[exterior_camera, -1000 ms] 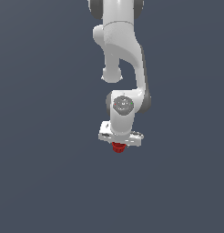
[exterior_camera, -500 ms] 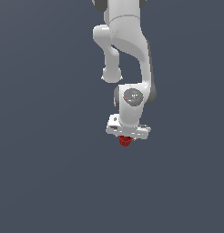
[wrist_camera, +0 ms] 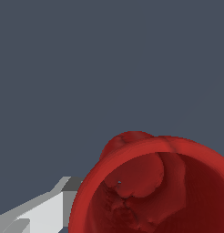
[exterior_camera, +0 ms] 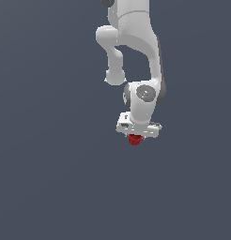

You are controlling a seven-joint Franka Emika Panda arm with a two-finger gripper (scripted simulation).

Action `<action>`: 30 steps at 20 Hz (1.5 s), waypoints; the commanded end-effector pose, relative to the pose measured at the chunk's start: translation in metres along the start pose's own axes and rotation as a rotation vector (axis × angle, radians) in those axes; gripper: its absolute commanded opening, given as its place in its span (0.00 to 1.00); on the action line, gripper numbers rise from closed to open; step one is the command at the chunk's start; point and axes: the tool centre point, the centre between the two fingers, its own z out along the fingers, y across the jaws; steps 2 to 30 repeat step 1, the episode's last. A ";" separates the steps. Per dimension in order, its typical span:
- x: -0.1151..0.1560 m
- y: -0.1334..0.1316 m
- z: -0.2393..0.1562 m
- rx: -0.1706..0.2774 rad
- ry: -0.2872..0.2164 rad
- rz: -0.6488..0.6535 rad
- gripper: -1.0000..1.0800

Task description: Pick up the object and move it to a goal position.

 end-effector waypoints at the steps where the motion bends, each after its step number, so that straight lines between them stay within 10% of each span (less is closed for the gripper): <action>1: -0.002 -0.002 -0.001 0.000 0.002 0.001 0.00; 30: -0.002 -0.002 -0.001 0.000 0.002 0.001 0.00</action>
